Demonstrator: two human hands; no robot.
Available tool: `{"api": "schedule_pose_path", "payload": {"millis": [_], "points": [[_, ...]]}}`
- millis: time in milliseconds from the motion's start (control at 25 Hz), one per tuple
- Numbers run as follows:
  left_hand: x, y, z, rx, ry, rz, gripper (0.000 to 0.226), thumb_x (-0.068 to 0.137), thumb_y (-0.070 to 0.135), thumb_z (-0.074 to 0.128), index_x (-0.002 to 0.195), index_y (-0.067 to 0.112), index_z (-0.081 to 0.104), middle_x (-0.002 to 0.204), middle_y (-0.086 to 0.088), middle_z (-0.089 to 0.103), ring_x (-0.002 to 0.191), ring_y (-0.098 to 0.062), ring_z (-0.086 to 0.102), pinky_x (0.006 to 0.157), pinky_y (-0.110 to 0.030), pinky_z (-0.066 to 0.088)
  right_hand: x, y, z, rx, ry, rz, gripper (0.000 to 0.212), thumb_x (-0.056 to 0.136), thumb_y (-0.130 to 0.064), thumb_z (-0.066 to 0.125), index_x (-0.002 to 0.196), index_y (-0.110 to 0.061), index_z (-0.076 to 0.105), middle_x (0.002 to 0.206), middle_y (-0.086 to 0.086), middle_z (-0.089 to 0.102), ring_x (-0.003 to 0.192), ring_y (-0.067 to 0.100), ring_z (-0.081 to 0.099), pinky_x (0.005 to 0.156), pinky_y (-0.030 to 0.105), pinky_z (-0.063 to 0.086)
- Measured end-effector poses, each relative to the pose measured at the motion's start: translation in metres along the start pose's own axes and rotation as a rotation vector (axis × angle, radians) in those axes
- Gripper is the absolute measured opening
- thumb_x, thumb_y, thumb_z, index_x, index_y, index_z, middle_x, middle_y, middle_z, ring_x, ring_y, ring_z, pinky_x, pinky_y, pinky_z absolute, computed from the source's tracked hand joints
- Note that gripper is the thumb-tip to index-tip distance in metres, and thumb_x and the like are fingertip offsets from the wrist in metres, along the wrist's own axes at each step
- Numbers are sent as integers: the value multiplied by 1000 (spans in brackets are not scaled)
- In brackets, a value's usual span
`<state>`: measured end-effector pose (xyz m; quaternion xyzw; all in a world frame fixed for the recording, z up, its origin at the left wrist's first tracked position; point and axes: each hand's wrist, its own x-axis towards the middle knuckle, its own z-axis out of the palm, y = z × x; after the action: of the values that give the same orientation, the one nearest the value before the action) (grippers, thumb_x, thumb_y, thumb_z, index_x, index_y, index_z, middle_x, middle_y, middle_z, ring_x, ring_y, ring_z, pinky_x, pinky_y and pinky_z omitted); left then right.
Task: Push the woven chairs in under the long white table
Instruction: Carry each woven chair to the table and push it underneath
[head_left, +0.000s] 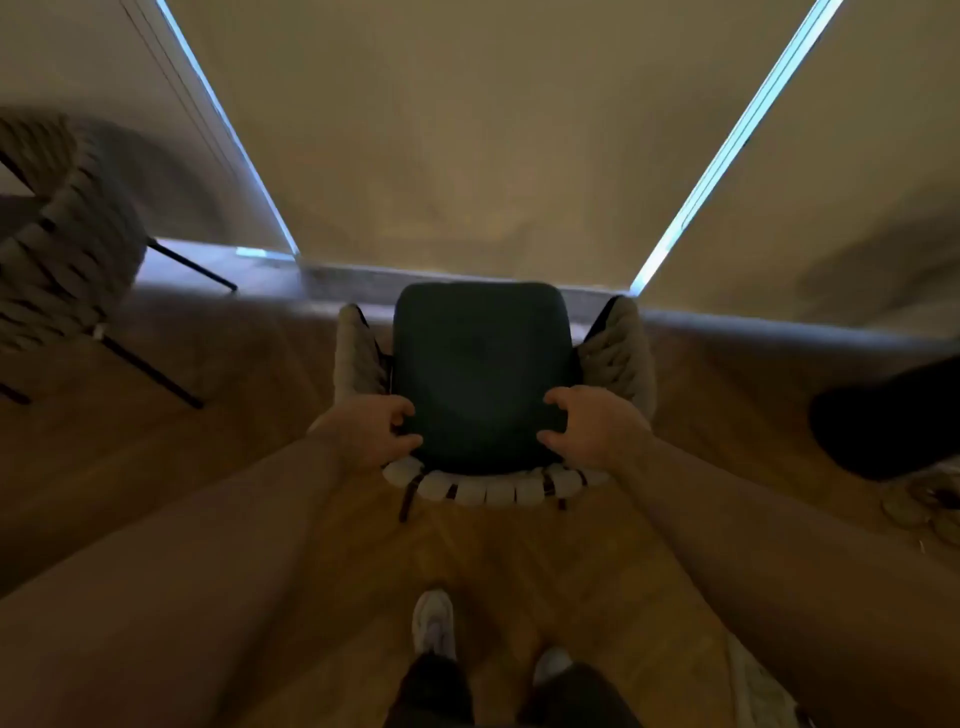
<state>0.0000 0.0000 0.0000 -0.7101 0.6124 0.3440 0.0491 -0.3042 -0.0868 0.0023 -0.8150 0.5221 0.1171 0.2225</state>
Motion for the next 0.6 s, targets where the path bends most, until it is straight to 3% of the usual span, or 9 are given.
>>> {"api": "schedule_pose_path", "payload": {"millis": [160,280,360,520,600], "points": [[29,-1,38,78,-149,-29,65,98,53,63,155,28,44,150,0,56,133,-20,55,109,-36,47,22,11,39,-43,-275,64,65,99,-52,64,156,-28,43,148,3,54,131,25,55,109,45,50],[49,2,70,109,-247,-84,74,91,53,67,157,31,40,155,1,51,139,-23,50,113,-41,45,41,30,62,-71,-375,53,63,99,-53,61,154,-29,43,143,2,55,125,24,56,102,42,51],[54,7,82,157,-321,-104,77,86,54,69,155,32,42,156,1,50,139,-24,50,113,-43,45,44,42,77,-91,-424,24,61,95,-58,62,148,-31,48,139,1,57,122,24,57,101,43,51],[67,20,99,380,-327,-86,52,86,46,66,135,32,57,136,-1,60,122,-25,56,106,-44,46,45,69,110,-226,-432,-132,65,90,-63,63,143,-27,54,137,4,61,126,28,55,112,47,41],[77,25,107,384,-375,-105,60,88,44,68,145,31,53,141,-3,59,127,-27,54,108,-45,45,51,75,118,-284,-392,-210,53,93,-57,62,137,-28,57,133,3,64,122,26,56,110,45,38]]}}
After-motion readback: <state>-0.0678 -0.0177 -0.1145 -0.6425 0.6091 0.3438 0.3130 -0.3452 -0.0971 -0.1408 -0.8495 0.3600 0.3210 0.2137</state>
